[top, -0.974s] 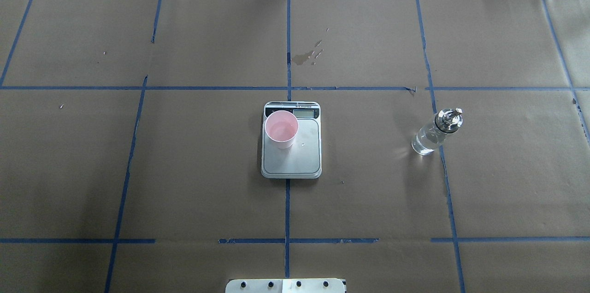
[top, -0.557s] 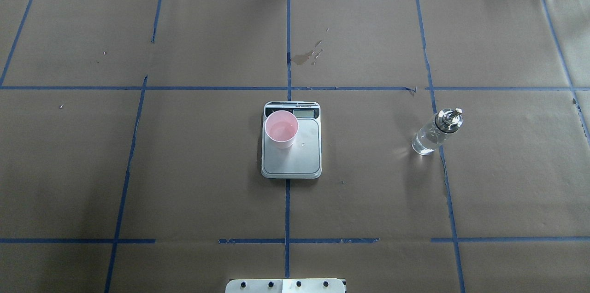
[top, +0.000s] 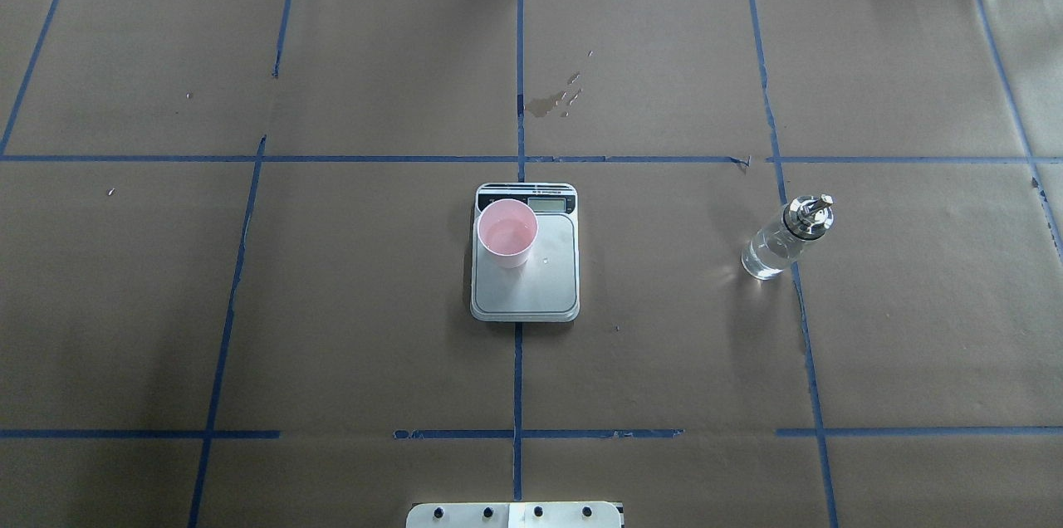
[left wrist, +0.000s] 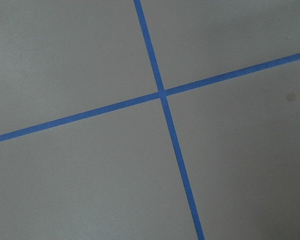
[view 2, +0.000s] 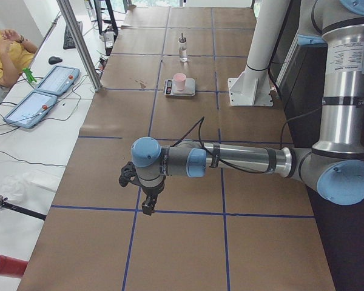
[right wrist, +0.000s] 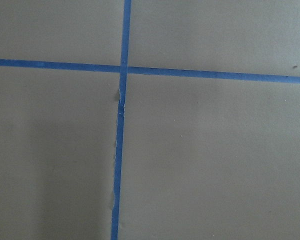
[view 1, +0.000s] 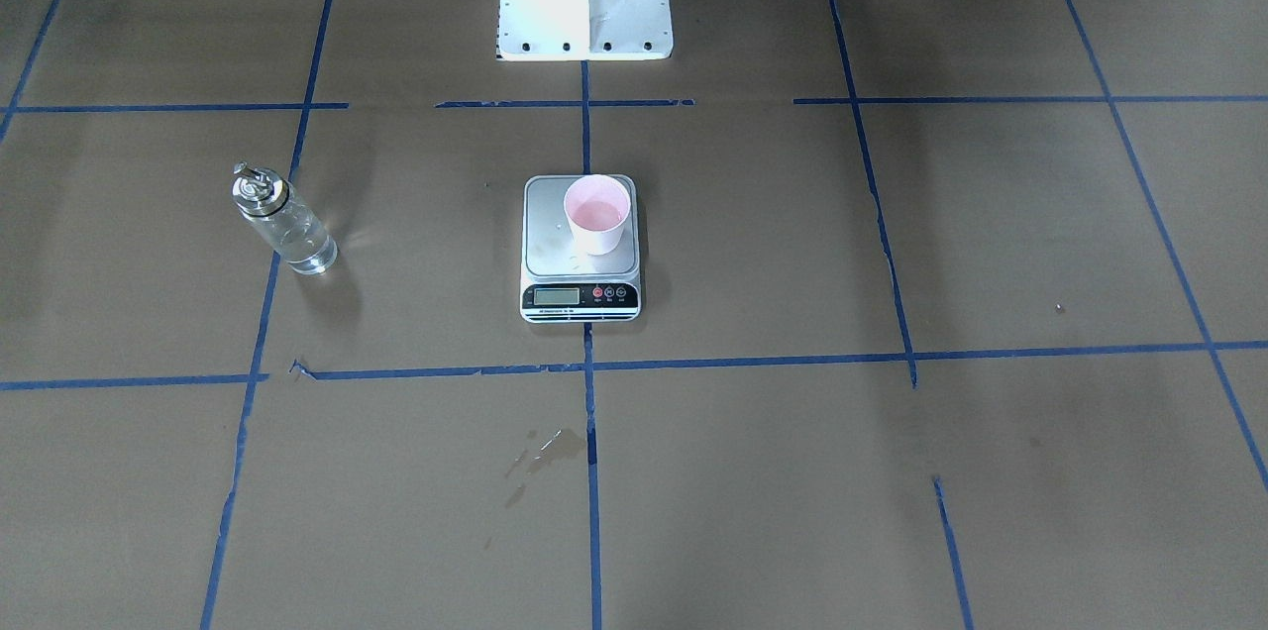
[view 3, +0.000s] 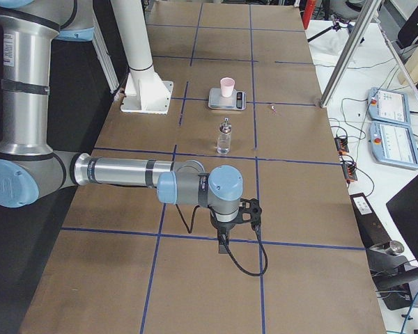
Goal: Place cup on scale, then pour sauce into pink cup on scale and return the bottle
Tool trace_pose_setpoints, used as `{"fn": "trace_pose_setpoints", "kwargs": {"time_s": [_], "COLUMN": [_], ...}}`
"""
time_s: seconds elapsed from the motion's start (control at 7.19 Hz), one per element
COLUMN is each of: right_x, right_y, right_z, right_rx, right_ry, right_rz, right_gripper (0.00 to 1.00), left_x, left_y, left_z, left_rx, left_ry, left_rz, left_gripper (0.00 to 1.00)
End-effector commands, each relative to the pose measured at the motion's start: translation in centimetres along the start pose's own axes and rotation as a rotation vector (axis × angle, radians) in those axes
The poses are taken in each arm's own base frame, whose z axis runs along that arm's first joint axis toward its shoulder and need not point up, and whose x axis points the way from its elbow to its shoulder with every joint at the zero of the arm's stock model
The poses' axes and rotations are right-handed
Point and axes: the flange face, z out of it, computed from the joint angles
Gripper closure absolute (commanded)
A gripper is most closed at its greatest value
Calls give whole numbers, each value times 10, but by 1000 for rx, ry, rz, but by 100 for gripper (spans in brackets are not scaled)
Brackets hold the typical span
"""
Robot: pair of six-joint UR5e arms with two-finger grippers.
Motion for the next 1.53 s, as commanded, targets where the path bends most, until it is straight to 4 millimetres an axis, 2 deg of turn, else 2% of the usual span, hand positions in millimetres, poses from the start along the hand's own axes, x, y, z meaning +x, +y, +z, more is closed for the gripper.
{"fn": "trace_pose_setpoints", "kwargs": {"time_s": [0.0, 1.39], "right_x": [0, 0], "right_y": [0, 0], "right_z": [0, 1], "right_rx": [0, -2], "right_ry": [1, -1], "right_rz": [0, 2], "right_gripper": [0, 0], "left_x": [3, 5], "left_y": [6, 6], "left_z": [3, -1], "left_rx": [6, 14], "left_ry": [59, 60], "left_rz": [-7, -7], "left_gripper": [0, 0]}}
